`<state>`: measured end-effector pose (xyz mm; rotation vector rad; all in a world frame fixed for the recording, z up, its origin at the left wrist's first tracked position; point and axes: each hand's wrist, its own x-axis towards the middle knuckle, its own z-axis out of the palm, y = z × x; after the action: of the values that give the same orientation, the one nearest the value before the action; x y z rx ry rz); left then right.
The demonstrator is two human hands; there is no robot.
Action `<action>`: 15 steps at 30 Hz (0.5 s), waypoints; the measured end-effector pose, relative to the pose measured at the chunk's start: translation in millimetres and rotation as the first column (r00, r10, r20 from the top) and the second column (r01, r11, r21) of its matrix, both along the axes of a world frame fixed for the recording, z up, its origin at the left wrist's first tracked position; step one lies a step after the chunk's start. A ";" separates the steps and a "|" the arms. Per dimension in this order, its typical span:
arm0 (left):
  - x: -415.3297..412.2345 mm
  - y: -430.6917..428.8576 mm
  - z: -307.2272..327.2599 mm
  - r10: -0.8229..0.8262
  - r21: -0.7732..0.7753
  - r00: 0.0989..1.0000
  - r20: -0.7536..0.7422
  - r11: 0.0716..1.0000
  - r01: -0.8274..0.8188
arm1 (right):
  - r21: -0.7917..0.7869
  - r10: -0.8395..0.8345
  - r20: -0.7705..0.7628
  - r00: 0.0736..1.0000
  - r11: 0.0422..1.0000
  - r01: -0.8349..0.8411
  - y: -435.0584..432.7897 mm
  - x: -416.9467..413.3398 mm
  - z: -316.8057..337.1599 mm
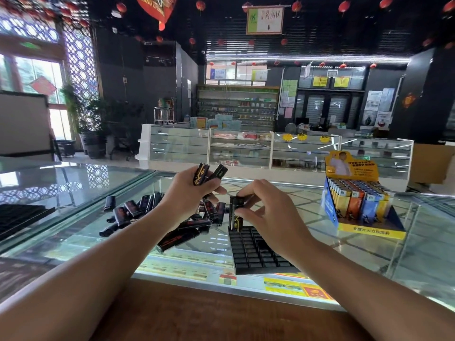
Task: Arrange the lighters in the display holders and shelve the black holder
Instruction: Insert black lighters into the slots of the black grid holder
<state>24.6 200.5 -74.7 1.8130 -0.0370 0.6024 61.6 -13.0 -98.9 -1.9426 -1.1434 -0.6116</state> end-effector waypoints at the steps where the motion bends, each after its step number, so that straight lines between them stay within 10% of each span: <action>1: 0.3 -0.1 0.2 0.004 0.012 1.000 0.001 1.000 -0.004 | -0.005 -0.008 0.010 1.000 1.000 0.008 0.9 1.1 0.0; 15: -3.4 -2.3 1.5 -0.047 0.093 0.987 0.156 0.995 0.033 | 0.092 -0.096 -0.014 0.995 0.991 0.097 -4.0 1.3 4.4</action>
<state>21.2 198.3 -73.2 1.8437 -0.2105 0.7242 62.9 -17.1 -94.5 -1.9279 -1.0025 -0.6941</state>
